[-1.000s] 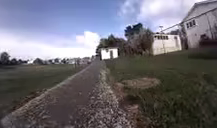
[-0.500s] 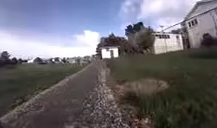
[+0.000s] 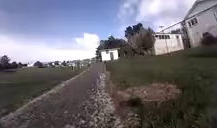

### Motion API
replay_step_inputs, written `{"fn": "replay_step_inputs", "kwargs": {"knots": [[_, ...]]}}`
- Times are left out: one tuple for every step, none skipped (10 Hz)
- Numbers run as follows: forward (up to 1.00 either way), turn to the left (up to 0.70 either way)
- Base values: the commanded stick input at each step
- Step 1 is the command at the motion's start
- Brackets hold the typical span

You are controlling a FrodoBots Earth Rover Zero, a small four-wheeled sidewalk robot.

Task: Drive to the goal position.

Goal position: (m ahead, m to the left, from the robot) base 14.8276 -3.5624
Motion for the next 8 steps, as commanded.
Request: {"fn": "replay_step_inputs", "kwargs": {"knots": [[0.70,0.00],[0.70,0.00],[0.70,0.00],[0.70,0.00],[0.70,0.00],[0.70,0.00],[0.70,0.00],[0.70,0.00]]}}
